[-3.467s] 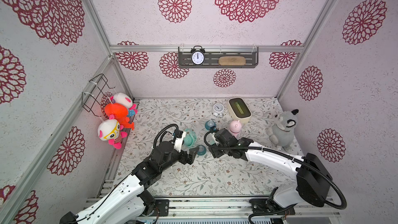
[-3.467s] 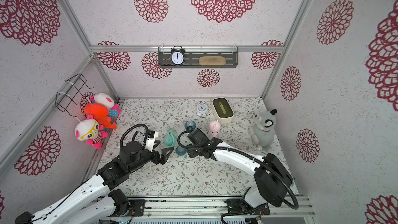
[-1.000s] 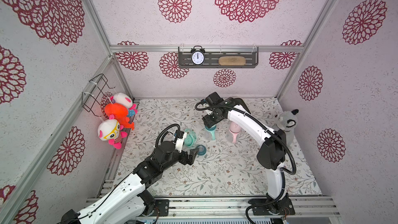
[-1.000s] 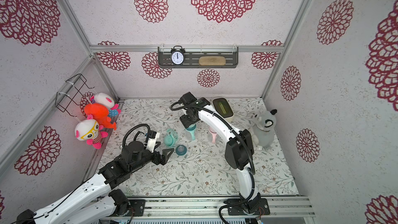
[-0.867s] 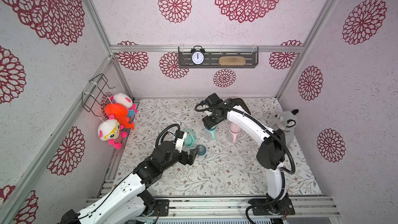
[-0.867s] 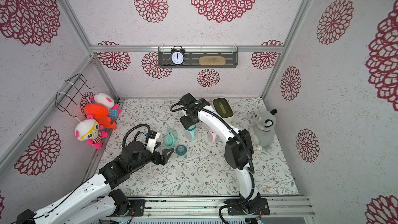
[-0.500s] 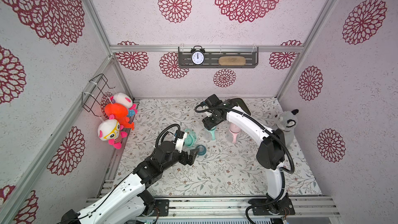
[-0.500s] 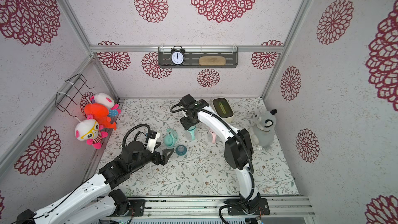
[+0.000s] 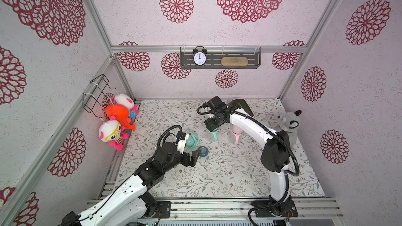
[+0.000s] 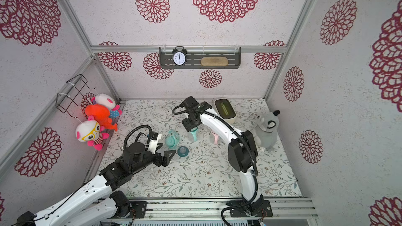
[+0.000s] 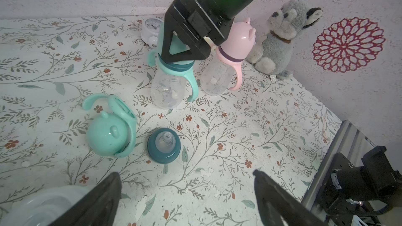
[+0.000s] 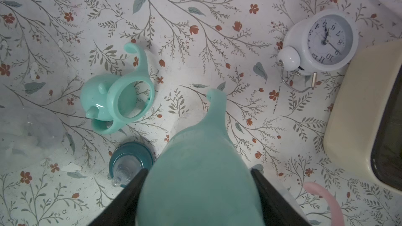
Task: Assemble the baby bottles
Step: Close the lid on the baby bottle.
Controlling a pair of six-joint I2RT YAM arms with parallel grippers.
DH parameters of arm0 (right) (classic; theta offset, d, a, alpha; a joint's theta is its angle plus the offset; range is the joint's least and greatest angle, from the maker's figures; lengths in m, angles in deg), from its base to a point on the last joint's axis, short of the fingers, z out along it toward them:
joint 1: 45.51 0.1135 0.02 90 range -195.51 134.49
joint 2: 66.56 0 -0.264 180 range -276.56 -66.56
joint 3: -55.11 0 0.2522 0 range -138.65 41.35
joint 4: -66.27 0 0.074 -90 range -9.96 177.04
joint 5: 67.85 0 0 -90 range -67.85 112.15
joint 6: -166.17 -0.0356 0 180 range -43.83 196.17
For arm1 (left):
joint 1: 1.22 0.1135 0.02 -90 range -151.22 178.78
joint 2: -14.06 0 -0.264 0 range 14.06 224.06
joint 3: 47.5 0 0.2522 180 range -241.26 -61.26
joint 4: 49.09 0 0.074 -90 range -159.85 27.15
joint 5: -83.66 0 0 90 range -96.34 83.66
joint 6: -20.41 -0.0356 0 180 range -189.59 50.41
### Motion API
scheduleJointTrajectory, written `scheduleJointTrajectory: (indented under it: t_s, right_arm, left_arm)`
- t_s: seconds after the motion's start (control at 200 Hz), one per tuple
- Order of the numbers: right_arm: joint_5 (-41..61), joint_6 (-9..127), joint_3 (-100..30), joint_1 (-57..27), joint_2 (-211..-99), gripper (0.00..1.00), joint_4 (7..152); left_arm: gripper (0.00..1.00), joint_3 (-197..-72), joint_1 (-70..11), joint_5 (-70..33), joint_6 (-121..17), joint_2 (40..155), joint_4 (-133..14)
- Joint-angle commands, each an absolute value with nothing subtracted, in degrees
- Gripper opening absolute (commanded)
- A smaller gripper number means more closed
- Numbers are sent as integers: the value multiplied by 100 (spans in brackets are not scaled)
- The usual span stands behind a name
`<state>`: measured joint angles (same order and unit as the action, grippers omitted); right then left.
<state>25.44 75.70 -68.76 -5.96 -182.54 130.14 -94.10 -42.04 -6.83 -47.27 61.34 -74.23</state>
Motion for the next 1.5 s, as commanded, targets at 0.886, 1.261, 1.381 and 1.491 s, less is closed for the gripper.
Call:
scheduleJointTrajectory:
  t_s: [0.886, 1.261, 1.381, 1.491]
  right_arm:
    - [2541, 7526, -6487, -596, -17977, 73, 13090]
    - [2439, 7539, -6724, -640, -18247, 73, 13379]
    - [2408, 7547, -6744, -640, -18309, 73, 13392]
    - [2450, 7565, -6831, -657, -18388, 73, 13461]
  left_arm:
    - [98, -9479, -4156, -705, -4727, 6117, -7369]
    - [98, -9495, -4156, -705, -4753, 6125, -7375]
    - [98, -9501, -4156, -705, -4771, 6134, -7372]
    - [98, -9501, -4156, -705, -4773, 6134, -7377]
